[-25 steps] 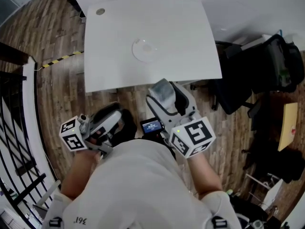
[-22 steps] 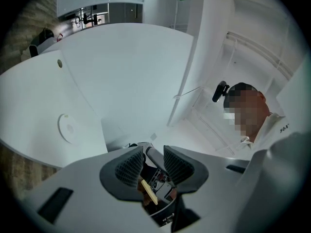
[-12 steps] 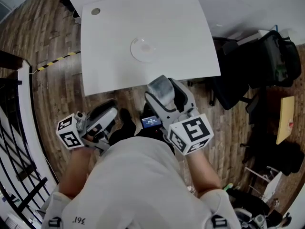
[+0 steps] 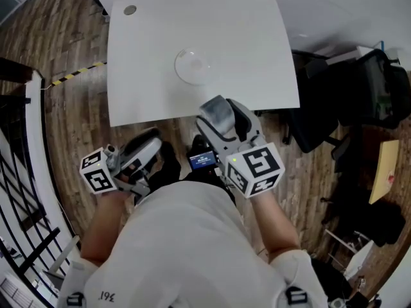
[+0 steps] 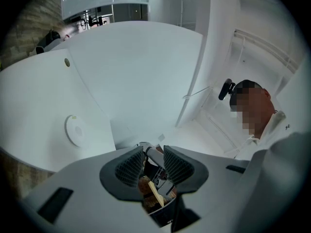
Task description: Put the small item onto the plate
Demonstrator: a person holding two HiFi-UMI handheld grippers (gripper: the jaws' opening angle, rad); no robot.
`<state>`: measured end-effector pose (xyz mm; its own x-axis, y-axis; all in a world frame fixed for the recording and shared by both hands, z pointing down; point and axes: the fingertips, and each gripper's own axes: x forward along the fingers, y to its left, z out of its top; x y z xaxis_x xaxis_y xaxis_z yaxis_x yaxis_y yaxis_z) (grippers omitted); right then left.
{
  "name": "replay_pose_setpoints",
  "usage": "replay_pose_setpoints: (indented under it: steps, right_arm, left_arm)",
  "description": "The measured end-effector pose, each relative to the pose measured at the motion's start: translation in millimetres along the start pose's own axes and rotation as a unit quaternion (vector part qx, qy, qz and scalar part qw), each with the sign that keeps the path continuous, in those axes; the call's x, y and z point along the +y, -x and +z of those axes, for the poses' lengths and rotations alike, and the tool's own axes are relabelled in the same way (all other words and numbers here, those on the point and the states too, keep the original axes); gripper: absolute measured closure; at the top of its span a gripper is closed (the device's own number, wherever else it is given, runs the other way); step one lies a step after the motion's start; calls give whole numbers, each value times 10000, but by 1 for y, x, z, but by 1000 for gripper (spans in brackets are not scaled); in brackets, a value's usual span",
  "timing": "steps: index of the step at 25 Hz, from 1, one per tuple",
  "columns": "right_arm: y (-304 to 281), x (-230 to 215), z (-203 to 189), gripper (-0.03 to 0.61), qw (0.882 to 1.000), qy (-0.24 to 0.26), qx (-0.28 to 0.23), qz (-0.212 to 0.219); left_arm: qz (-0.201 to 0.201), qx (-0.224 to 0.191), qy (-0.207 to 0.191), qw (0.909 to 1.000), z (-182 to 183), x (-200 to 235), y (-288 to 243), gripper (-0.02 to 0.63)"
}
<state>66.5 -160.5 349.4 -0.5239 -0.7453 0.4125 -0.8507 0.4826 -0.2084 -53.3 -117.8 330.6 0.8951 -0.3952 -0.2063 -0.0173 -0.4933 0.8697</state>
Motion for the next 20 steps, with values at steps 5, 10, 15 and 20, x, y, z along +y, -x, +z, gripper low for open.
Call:
replay_pose_setpoints:
  steps: [5,10,15,20]
  right_arm:
    - [-12,-16,-8,262,9998,-3,173,12]
    - [-29,-31,-17,262,9994,8,347,10]
    - [-45,-41,-25,262,9987,31,509,33]
    - [-61,-48,-35,262,9975,72,703,47]
  left_arm:
    - [95,9,8,10000,-1,11,-11,495]
    - [198,98,-72,9997,-1,23,-21,495]
    - [281,348,-228,9987,-6,37,-30,495]
    - [365,501,-310,9976,-7,52,-34,495]
